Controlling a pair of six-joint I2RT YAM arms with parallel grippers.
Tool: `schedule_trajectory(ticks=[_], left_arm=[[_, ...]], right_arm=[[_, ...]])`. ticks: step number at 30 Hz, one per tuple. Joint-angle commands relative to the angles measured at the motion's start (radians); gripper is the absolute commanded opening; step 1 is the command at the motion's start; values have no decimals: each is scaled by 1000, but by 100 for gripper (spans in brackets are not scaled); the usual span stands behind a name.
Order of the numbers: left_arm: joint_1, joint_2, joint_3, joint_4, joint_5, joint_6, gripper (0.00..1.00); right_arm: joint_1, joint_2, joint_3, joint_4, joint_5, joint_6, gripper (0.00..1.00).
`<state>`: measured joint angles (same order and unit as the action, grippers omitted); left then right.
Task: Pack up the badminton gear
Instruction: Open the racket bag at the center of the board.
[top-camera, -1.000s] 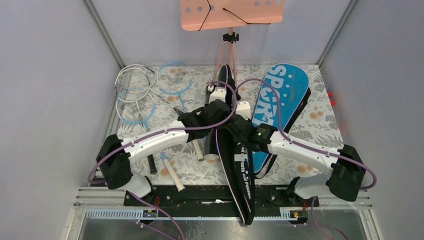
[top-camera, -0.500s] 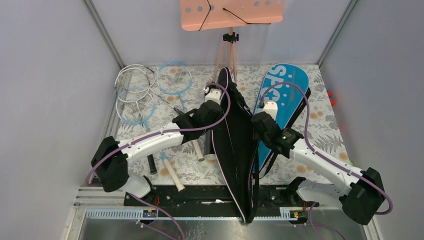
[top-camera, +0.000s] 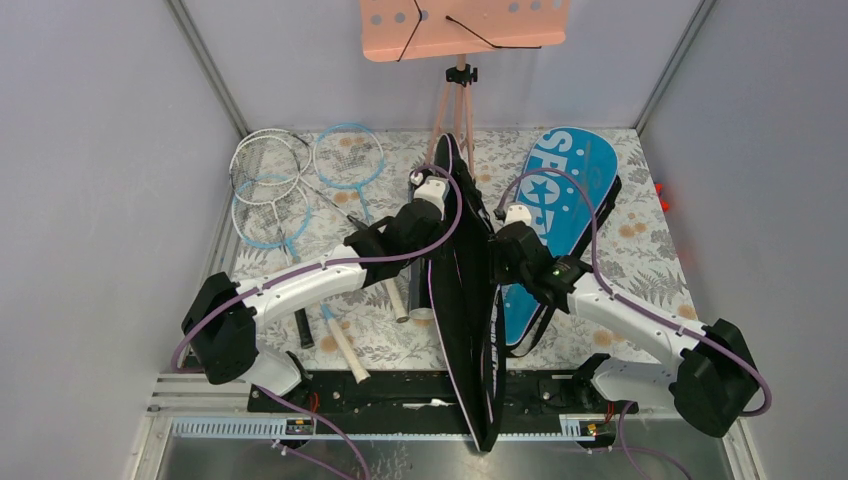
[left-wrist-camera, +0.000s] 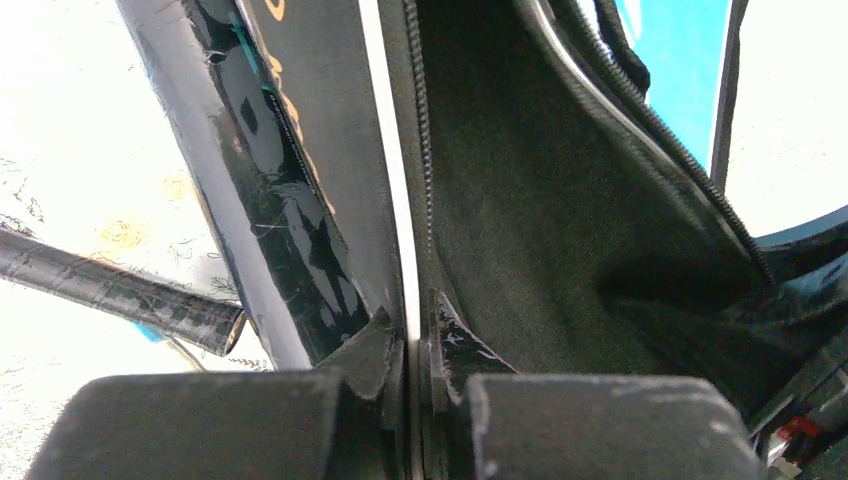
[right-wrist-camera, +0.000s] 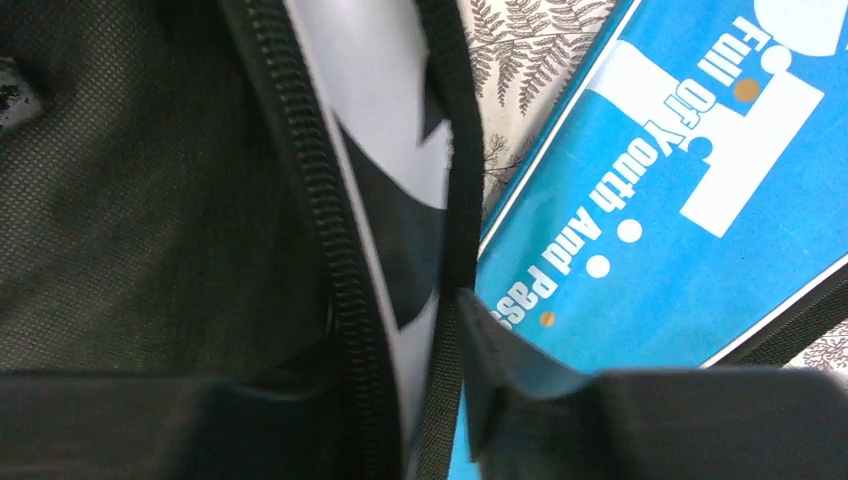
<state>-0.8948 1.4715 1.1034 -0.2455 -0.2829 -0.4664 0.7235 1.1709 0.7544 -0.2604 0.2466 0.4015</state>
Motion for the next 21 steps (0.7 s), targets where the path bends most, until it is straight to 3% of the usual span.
schedule_trajectory(ticks=[1, 7, 14, 21], left_arm=[[10, -10, 27, 61, -14, 30, 0], [95, 31, 35, 72, 52, 26, 0], [210, 164, 186, 64, 99, 92, 4], [211, 209, 177, 181, 364, 144, 52]], right_arm=[[-3, -20, 34, -23, 77, 1, 25], [-31, -155, 17, -59, 129, -12, 0], [-136, -200, 7, -64, 90, -7, 0], [-144, -100, 30, -25, 48, 17, 0]])
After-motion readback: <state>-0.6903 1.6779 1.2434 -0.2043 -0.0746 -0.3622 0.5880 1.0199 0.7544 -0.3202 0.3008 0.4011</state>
